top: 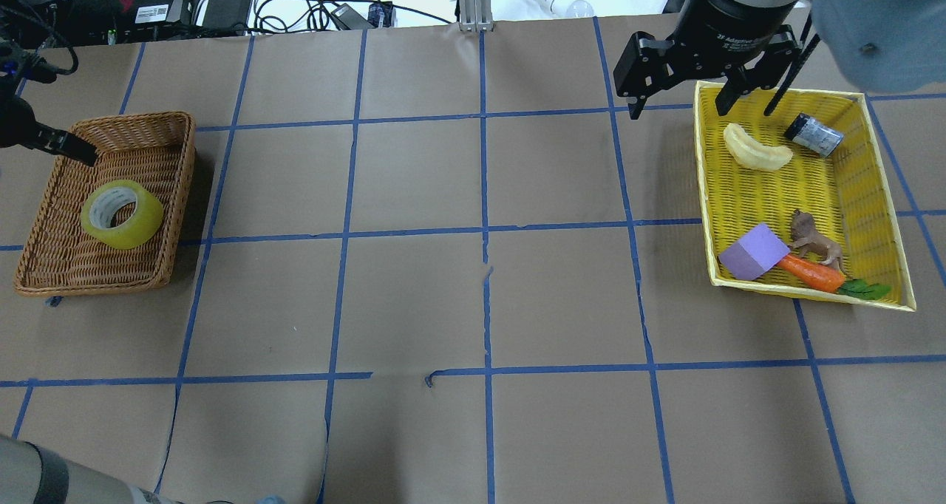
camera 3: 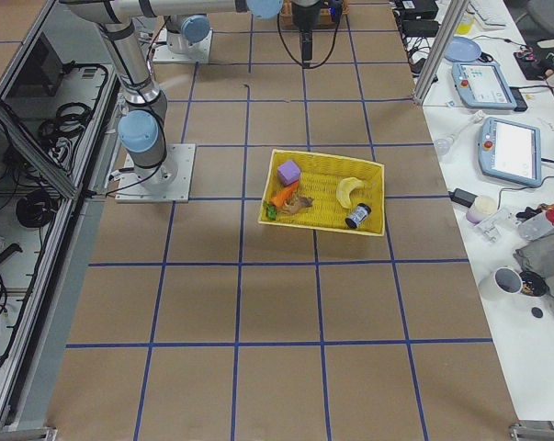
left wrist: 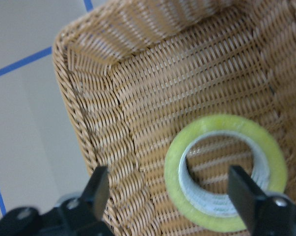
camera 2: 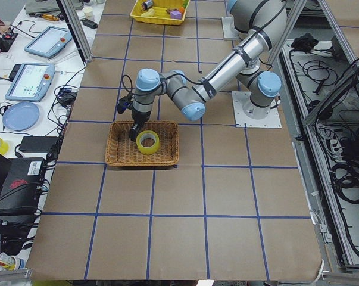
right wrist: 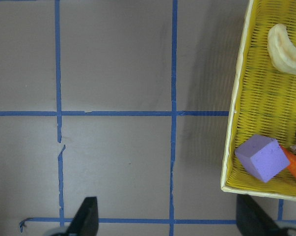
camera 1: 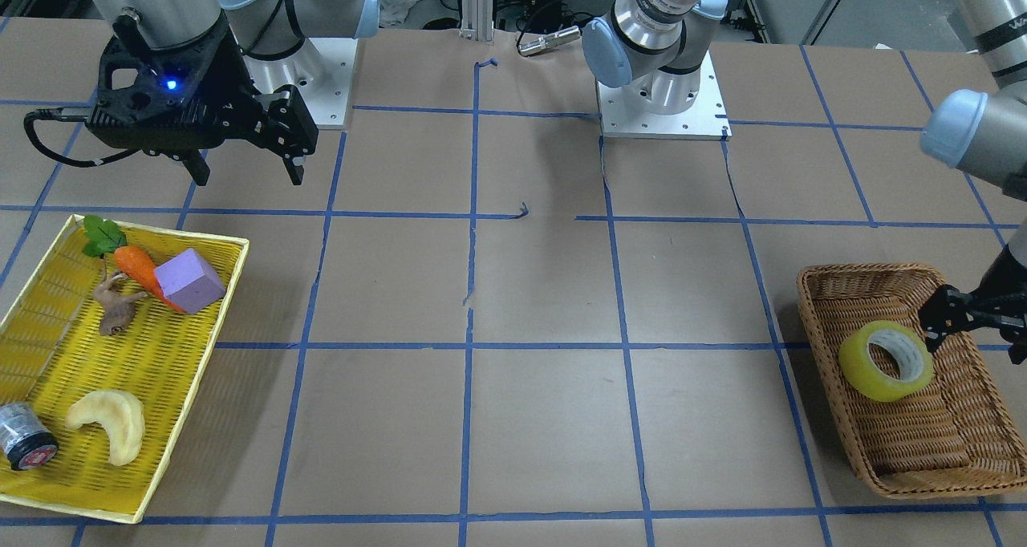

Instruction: Transfer tape with both arms

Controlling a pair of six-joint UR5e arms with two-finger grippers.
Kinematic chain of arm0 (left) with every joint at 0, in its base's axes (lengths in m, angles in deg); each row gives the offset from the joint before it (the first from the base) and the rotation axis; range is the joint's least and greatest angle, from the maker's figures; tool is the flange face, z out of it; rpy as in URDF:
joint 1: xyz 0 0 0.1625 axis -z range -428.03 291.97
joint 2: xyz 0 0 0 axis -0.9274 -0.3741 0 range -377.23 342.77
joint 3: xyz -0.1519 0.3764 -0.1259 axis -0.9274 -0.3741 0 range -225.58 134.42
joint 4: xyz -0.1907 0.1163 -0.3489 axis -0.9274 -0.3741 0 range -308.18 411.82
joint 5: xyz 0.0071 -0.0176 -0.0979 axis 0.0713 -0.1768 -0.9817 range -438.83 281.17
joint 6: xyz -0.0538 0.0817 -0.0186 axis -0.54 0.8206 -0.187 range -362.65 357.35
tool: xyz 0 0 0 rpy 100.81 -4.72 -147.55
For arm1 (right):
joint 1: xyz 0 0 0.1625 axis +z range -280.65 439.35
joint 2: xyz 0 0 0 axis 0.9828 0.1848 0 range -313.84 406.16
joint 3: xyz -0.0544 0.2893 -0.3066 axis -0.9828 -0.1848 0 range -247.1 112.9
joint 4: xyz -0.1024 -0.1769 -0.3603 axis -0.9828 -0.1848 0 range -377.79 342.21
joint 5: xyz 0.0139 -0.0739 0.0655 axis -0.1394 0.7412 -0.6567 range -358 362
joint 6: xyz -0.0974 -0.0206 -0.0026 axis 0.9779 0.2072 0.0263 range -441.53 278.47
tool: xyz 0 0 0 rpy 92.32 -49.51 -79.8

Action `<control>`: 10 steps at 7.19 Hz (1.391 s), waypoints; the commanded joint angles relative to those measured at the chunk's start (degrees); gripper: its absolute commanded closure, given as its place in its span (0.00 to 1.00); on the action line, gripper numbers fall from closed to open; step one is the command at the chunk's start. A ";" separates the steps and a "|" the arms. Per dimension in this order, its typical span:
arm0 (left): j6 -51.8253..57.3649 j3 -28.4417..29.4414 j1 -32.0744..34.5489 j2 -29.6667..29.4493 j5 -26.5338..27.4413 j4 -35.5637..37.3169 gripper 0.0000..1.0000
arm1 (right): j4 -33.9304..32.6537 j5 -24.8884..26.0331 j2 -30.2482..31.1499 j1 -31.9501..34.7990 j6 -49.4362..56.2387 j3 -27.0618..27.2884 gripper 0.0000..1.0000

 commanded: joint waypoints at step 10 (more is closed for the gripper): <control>-45.19 9.58 33.11 14.93 -0.10 -42.44 0.00 | 0.33 -0.12 -0.04 0.15 0.03 -0.09 0.00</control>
